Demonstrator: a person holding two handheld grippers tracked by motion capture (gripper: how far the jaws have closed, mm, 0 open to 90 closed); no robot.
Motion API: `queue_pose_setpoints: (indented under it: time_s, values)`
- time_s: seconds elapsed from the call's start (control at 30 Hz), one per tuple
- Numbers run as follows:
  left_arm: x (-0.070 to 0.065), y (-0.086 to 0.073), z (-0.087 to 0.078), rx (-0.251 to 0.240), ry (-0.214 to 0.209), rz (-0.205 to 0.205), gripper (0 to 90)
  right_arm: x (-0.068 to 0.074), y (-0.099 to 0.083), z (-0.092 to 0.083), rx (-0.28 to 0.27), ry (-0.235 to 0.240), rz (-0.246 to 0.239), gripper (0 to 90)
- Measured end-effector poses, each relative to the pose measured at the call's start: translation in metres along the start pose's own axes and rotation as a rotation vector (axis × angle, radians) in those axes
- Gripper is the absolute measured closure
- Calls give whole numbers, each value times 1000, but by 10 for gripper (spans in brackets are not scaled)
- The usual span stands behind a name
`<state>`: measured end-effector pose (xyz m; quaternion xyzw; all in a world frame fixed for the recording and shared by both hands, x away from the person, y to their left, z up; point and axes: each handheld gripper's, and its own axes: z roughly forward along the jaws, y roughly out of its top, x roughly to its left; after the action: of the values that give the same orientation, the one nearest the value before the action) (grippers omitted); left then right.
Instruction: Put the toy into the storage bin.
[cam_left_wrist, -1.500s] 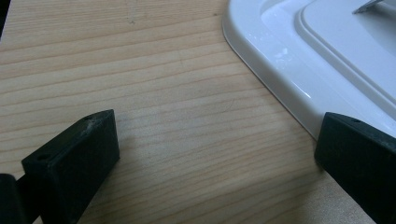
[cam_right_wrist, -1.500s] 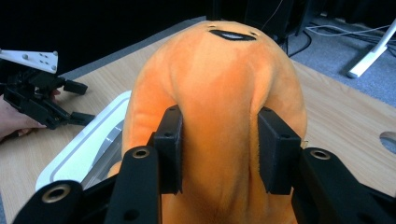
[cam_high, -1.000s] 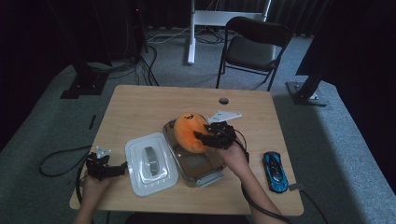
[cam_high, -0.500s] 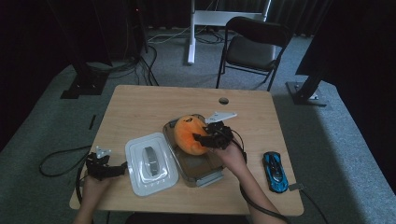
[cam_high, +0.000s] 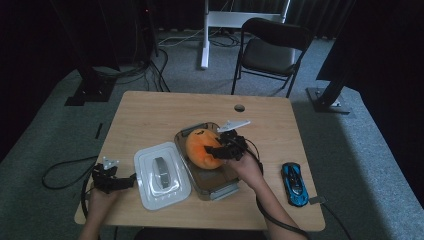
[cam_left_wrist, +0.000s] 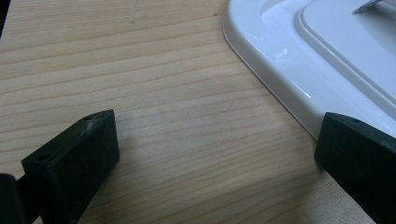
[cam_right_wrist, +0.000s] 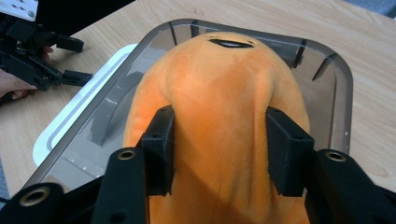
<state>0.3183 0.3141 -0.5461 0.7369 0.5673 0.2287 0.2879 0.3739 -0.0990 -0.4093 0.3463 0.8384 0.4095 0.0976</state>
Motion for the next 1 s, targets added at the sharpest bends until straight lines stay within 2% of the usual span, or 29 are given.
queue_pose_setpoints:
  time_s: [0.23, 0.37, 0.5, 0.6, 0.77, 1.0]
  values:
    - [0, 0, 0, 0, 0, 0, 2, 0, 0, 6, 54, 20, 4, 410]
    - [0, 0, 0, 0, 0, 0, 2, 0, 1, 9, 104, 57, 9, 406]
    - [0, 0, 0, 1, 0, 1, 2, -2, 4, 4, 95, 93, 26, 376]
    - [0, 0, 0, 0, 0, 0, 2, -2, 3, 0, 97, 99, 33, 341]
    - [0, 0, 0, 0, 0, 1, 2, -3, 2, -5, 82, 90, 38, 297]
    - [0, 0, 0, 1, 0, 1, 2, -7, -1, -9, 64, 80, 45, 279]
